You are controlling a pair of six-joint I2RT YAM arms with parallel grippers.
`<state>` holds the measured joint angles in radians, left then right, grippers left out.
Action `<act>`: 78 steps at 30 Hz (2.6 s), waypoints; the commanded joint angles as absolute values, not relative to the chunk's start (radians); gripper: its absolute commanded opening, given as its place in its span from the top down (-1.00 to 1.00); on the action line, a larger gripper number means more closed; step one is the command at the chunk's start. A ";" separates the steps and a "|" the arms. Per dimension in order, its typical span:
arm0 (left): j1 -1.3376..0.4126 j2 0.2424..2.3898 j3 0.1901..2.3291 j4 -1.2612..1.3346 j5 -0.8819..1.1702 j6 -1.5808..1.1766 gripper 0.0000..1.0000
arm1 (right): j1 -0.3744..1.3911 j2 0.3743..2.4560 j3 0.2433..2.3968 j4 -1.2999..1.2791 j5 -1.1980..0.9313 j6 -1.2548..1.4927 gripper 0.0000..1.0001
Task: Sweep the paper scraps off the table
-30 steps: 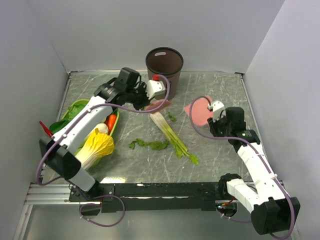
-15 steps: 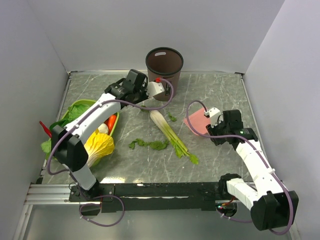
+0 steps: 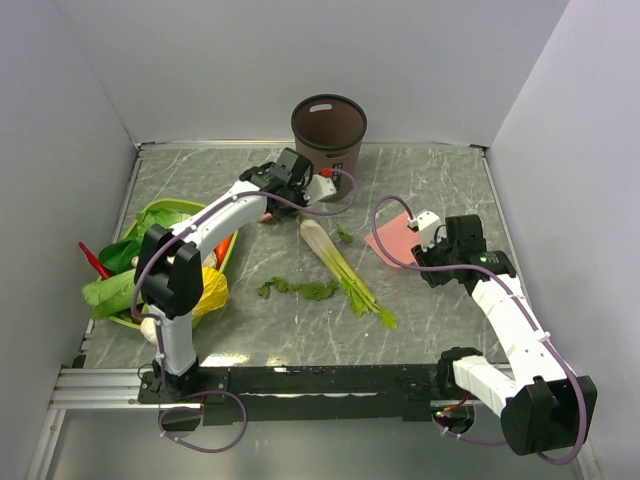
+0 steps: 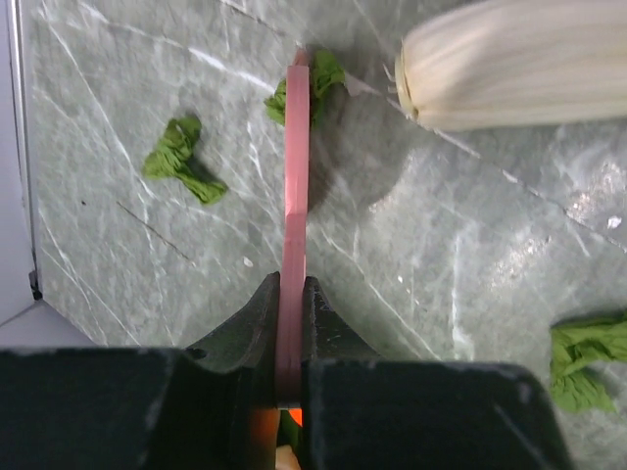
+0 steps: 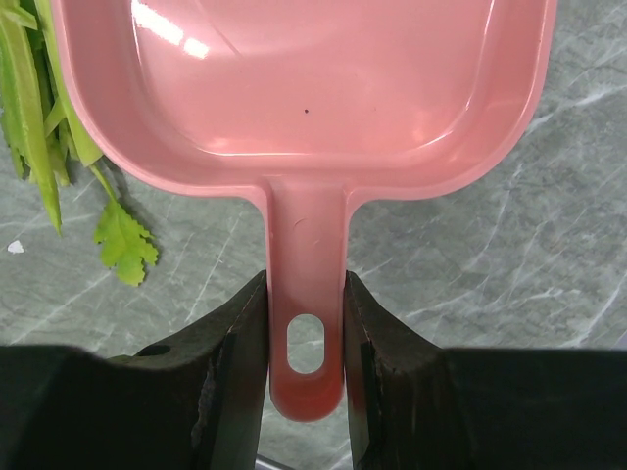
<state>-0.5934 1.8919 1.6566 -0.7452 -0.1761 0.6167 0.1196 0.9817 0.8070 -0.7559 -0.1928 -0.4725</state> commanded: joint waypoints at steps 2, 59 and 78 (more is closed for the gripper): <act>-0.626 1.943 1.749 -0.742 -0.140 0.607 0.99 | 0.115 0.980 0.850 -0.739 -0.204 -0.486 1.00; -0.815 2.008 1.928 -0.595 0.270 0.517 0.99 | 0.021 0.936 0.801 -0.758 -0.138 -0.474 1.00; -0.686 1.988 1.819 -0.552 -0.127 0.640 0.99 | 0.020 1.029 0.854 -0.738 -0.156 -0.468 1.00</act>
